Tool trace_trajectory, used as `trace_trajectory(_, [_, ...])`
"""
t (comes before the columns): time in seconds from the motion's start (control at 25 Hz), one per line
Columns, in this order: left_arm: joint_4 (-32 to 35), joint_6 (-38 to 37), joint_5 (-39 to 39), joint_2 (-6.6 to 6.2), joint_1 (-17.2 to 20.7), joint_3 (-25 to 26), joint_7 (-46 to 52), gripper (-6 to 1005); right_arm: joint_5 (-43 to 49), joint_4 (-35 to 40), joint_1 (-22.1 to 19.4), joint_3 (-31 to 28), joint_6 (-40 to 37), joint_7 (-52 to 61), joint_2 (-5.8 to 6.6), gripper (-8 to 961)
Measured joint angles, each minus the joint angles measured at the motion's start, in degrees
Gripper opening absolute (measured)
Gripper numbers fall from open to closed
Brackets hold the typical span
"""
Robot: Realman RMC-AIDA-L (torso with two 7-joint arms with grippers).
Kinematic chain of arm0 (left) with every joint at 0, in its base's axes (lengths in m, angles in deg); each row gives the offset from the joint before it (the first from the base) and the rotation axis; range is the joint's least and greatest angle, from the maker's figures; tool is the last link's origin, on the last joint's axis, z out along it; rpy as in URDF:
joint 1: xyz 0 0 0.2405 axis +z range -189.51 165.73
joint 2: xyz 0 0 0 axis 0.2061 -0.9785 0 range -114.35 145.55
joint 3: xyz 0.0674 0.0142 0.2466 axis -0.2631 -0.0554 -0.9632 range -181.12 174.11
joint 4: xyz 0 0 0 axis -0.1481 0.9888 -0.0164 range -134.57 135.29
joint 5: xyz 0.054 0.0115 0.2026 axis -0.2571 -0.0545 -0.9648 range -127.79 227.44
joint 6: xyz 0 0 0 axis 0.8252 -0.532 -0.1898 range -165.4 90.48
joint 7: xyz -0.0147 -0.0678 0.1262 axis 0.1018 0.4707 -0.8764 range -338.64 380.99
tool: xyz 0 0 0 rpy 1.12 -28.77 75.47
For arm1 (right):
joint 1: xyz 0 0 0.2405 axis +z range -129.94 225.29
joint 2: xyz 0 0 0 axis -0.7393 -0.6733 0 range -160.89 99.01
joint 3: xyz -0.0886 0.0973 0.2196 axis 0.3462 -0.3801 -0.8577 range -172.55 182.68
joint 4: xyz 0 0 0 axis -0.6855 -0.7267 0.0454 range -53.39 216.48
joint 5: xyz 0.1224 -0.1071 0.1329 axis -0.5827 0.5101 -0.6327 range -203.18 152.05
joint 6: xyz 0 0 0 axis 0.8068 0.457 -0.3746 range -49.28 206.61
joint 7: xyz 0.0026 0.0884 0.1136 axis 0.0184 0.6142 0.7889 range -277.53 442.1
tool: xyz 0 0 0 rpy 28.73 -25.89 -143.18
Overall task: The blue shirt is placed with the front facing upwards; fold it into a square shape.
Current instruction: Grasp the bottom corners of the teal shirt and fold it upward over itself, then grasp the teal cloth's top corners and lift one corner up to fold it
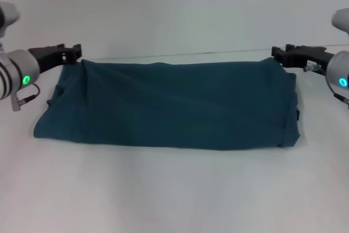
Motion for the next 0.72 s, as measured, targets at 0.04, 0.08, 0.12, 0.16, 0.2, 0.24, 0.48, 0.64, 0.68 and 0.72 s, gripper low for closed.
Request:
trace_trajectory(0.04, [0.5,-0.1,1.4,-0.1,0.7,-0.1,0.0,236,-0.3,0.5,-0.4,0.0,-0.1,0.0,0.0,241])
trace_trajectory(0.08, [0.8,-0.2,2.2,-0.16,1.1,-0.2,0.0,274,-0.6,0.9,-0.7,0.0,-0.4,0.1,0.02,275])
trace_trajectory(0.12, [1.1,-0.5,2.9,-0.2,1.6,-0.3,0.0,312,-1.0,1.4,-1.1,0.0,-1.0,0.2,0.09,310])
trace_trajectory(0.16, [1.4,-0.9,3.3,-0.2,1.9,-0.4,0.1,359,-1.4,2.1,-1.6,0.0,-2.0,0.4,0.14,345])
trace_trajectory(0.2, [1.6,-1.4,3.5,-0.2,2.2,-0.4,0.2,406,-1.9,2.7,-2.1,0.0,-3.4,0.5,0.2,379])
trace_trajectory(0.24, [2.0,-2.3,3.6,-0.2,2.6,-0.5,0.5,454,-2.3,3.1,-2.7,0.0,-4.6,0.6,0.22,414])
trace_trajectory(0.48, [5.9,-11.6,3.8,-0.18,6.1,-0.7,4.5,704,-4.1,6.5,-7.1,0.1,-15.5,2.5,0.66,627])
trace_trajectory(0.64, [9.0,-19.0,3.8,-0.42,8.8,-0.8,6.7,803,-3.7,9.2,-10.2,0.2,-23.9,5.7,1.35,713])
trace_trajectory(0.68, [9.9,-20.8,3.8,-0.43,9.5,-0.8,7.0,813,-3.6,9.6,-10.9,0.3,-25.5,6.9,1.78,721])
trace_trajectory(0.72, [10.7,-22.1,3.8,-0.42,10.2,-0.8,7.1,823,-3.5,9.7,-11.5,0.6,-27.0,8.0,2.25,728])
